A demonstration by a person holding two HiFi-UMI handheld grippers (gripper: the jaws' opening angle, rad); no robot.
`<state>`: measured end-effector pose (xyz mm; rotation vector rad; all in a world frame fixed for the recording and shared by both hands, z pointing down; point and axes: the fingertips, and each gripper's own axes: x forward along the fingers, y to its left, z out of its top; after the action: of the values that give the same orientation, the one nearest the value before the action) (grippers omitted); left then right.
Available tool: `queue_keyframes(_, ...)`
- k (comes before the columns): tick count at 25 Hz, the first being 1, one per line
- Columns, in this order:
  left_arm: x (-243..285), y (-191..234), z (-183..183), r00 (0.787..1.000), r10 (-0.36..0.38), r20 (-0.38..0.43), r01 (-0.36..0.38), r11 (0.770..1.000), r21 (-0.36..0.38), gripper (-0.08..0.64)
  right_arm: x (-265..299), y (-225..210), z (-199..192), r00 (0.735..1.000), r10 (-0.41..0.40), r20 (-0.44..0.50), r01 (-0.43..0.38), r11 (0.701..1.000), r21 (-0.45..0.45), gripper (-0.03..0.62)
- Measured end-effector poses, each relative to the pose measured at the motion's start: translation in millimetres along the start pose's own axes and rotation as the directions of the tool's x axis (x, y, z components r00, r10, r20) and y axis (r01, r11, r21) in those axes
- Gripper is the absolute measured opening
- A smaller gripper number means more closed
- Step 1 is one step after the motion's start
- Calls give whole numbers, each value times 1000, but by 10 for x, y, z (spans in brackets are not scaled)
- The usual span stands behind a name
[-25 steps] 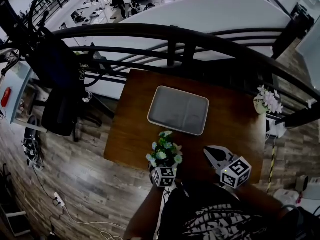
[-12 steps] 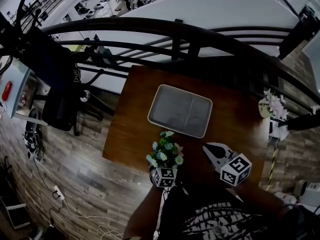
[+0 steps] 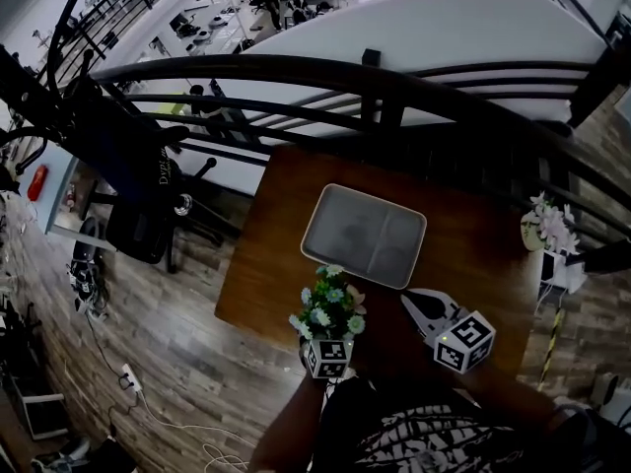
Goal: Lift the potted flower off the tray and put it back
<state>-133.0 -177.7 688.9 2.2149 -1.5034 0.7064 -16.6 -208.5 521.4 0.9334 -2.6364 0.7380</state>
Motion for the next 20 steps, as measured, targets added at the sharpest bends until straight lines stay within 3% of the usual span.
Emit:
queue_keyframes(8, 287, 222, 505, 998, 50, 41, -49, 998, -40, 526, 14, -177, 95, 999, 28, 26, -28, 999, -16, -3)
queue_keyframes(14, 863, 377, 863, 999, 4, 54, -5, 1000, 19, 526, 181, -409, 94, 1000, -25, 15, 25, 1000, -4, -3)
queue_keyframes(20, 1364, 494, 974, 998, -41, 39, 40, 999, 35, 526, 232, -571, 103, 996, -92, 10, 91, 996, 23, -3)
